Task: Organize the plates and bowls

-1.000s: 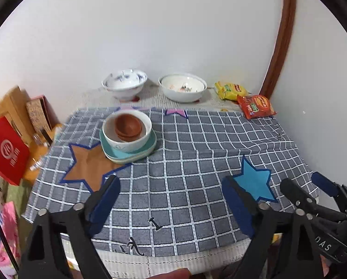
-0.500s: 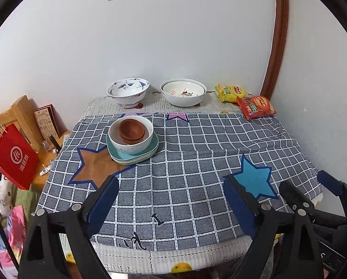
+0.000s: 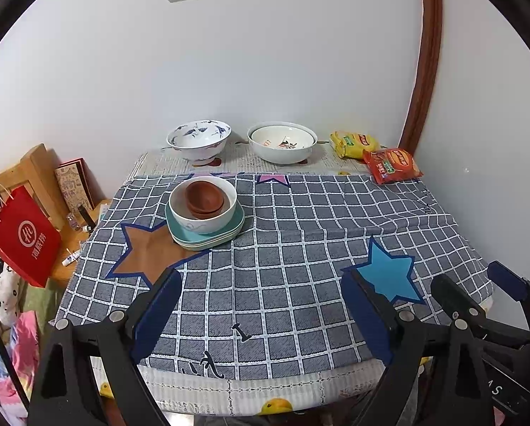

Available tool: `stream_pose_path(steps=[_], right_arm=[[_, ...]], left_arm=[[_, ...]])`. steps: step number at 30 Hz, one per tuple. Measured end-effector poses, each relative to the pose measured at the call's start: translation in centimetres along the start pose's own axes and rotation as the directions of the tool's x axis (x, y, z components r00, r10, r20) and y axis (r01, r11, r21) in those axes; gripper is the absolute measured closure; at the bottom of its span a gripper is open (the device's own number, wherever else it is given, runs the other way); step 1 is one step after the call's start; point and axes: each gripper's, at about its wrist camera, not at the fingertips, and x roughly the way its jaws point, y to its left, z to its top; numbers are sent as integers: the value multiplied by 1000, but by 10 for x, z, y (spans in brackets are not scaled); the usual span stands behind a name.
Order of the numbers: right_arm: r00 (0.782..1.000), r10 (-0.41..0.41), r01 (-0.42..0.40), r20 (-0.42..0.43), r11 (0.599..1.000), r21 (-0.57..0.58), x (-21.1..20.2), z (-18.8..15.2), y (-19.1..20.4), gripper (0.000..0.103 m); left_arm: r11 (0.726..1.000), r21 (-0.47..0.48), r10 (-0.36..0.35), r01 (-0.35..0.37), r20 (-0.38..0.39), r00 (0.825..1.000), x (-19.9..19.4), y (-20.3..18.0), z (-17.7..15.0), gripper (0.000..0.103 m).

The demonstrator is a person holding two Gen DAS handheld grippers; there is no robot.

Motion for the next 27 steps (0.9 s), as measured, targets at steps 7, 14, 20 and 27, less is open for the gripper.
stream_pose_path(steps=[7,14,20,27], right_arm=[[1000,6,-6,5,1000,7,-2,0,0,12],[1000,4,-5,14,1000,12,-6,0,0,12],[1000,5,-5,18,1000,12,-8,0,0,12],[1000,4,-4,21,1000,15,-9,0,0,12]], left_arm=[[1000,4,4,-4,-3,1000,-1,-2,0,12],[1000,6,2,-2,-3,1000,-2,-3,-2,12],[1000,0,3,-3,-3,1000,-4,-3,-2,12],[1000,0,1,-1,-5,1000,-4,-3,-2,12]])
